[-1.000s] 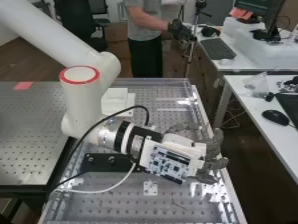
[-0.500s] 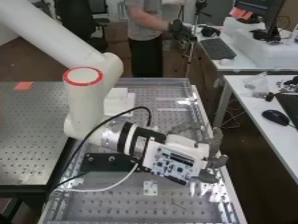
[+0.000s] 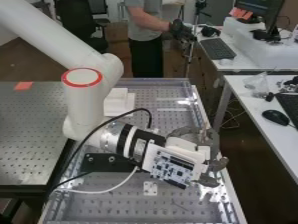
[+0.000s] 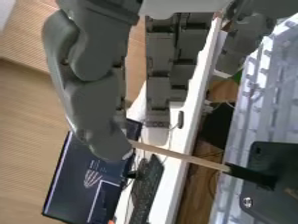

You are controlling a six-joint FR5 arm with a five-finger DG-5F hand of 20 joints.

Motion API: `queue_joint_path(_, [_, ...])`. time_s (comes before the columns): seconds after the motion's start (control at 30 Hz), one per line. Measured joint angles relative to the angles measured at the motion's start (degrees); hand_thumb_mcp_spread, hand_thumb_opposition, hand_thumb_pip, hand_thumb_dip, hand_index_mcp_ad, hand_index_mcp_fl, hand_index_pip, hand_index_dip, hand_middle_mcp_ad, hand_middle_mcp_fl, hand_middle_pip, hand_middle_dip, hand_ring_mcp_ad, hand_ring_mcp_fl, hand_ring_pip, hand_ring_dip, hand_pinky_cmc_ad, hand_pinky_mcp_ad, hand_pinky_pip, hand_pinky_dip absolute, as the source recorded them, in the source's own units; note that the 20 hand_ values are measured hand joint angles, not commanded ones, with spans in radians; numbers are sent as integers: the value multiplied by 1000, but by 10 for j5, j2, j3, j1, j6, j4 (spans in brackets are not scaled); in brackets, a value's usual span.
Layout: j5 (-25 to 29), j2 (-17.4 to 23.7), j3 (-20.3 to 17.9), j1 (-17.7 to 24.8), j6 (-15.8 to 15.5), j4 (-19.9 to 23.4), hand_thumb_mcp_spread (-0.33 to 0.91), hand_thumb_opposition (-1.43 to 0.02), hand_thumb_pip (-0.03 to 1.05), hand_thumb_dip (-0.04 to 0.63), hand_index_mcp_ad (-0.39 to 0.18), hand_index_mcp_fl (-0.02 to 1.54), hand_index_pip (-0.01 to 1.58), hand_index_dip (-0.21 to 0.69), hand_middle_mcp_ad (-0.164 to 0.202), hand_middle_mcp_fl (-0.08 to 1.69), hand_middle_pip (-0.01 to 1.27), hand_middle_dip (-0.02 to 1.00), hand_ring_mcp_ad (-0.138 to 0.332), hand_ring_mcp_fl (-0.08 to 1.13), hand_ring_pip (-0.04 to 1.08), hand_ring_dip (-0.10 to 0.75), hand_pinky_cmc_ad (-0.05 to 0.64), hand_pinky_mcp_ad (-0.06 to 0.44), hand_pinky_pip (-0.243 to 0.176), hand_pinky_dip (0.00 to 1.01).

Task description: Grab the chopstick and place it in the clear container

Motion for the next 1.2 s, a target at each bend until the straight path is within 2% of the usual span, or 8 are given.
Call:
queue_joint_path(0.43, [0, -2, 7, -1, -3, -2, 705, -969, 393, 354, -319, 810, 845, 476, 28, 899, 302, 752, -37, 494, 103, 489, 339, 278, 26, 171])
queue_joint_path(0.87, [-2, -3, 9, -1, -9, -8, 700, -974, 387, 354, -325, 848, 794, 480, 24, 944, 311, 752, -37, 527, 105, 494, 340, 279, 24, 169])
queue_joint_path(1.2, [-3, -1, 7, -2, -19, -11, 705, -988, 384, 346, -340, 887, 773, 476, 28, 1126, 300, 733, -37, 531, 101, 492, 344, 281, 26, 166])
